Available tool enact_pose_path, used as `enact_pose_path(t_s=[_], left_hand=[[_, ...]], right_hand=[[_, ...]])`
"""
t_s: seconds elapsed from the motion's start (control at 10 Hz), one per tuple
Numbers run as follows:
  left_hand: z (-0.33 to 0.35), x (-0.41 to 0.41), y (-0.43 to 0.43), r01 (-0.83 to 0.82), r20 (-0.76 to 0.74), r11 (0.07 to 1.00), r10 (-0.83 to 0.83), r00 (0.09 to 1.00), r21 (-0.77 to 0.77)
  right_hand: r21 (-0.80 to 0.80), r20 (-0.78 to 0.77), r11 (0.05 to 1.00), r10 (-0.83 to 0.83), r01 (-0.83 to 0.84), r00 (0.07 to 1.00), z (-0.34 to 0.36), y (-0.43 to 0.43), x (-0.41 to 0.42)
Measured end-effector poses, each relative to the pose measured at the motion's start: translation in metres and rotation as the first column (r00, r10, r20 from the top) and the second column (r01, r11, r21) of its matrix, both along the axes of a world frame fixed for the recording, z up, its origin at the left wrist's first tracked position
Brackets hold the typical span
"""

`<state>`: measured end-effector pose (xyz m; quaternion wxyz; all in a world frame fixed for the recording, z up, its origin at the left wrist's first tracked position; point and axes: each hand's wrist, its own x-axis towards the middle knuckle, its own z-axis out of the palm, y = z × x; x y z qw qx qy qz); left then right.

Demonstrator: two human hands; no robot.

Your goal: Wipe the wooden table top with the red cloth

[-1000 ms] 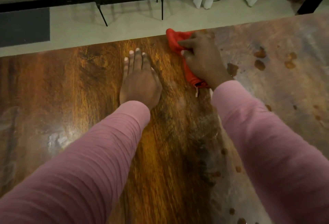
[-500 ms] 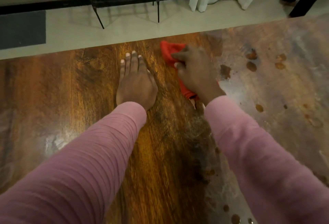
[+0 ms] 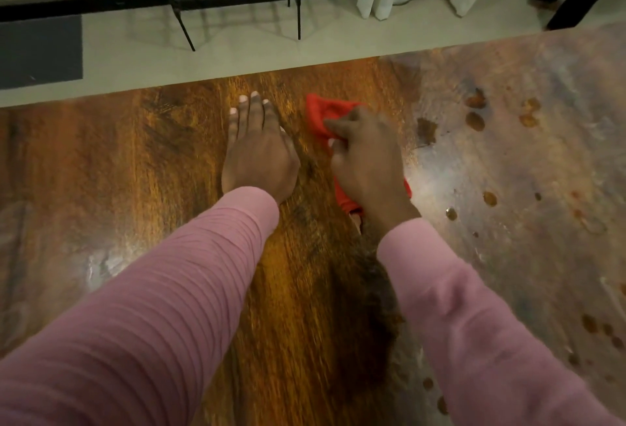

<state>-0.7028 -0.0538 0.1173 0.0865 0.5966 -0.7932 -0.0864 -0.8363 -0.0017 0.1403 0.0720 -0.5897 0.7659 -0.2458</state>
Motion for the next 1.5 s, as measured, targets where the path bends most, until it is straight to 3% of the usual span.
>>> enact_pose_path(t_s=[0.1, 0.3, 0.4, 0.6, 0.7, 0.8, 0.9, 1.1, 1.2, 1.3, 1.5], left_hand=[[-0.001, 0.002, -0.001, 0.009, 0.007, 1.000, -0.009, 1.000, -0.001], [-0.001, 0.002, 0.000, 0.017, 0.005, 1.000, -0.017, 1.000, -0.006], [-0.001, 0.000, 0.000, 0.010, 0.010, 1.000, -0.009, 1.000, -0.008], [0.001, 0.000, 0.001, 0.012, 0.018, 1.000, -0.012, 1.000, 0.003], [0.000, 0.002, 0.000, 0.015, 0.004, 1.000, -0.015, 1.000, -0.002], [0.000, 0.002, 0.001, 0.022, -0.004, 1.000, -0.022, 1.000, -0.013], [0.000, 0.000, 0.002, 0.019, -0.014, 0.999, -0.019, 1.000, -0.026], [0.001, -0.001, 0.001, 0.020, 0.013, 1.000, -0.020, 1.000, -0.022], [0.002, -0.001, 0.000, 0.029, 0.012, 0.999, -0.028, 1.000, -0.029], [0.006, 0.003, 0.006, 0.040, -0.006, 0.998, -0.041, 0.999, -0.049], [0.017, 0.026, 0.076, 0.021, -0.062, 1.000, -0.022, 0.998, -0.015]], right_hand=[[-0.038, -0.014, 0.999, 0.023, -0.023, 1.000, -0.002, 0.009, -0.006], [0.002, 0.021, 0.944, -0.330, 0.330, 0.944, -0.004, 0.004, -0.050], [0.013, 0.036, 0.956, -0.293, 0.292, 0.956, -0.001, 0.012, -0.022], [-0.037, 0.037, 0.991, 0.133, -0.131, 0.990, -0.004, 0.054, 0.026], [0.006, -0.012, 1.000, 0.003, -0.003, 1.000, -0.005, 0.056, -0.009], [0.015, -0.001, 0.956, -0.291, 0.291, 0.957, -0.001, 0.053, -0.038], [0.034, -0.022, 0.945, -0.325, 0.325, 0.946, 0.001, 0.056, -0.024], [0.003, 0.028, 0.997, 0.074, -0.074, 0.997, 0.000, 0.101, 0.044], [-0.013, 0.016, 0.998, 0.062, -0.062, 0.998, -0.005, 0.110, 0.036], [-0.014, 0.002, 0.996, -0.085, 0.085, 0.996, -0.006, 0.104, 0.031], [0.021, -0.015, 0.993, -0.114, 0.114, 0.993, 0.000, 0.102, 0.032]])
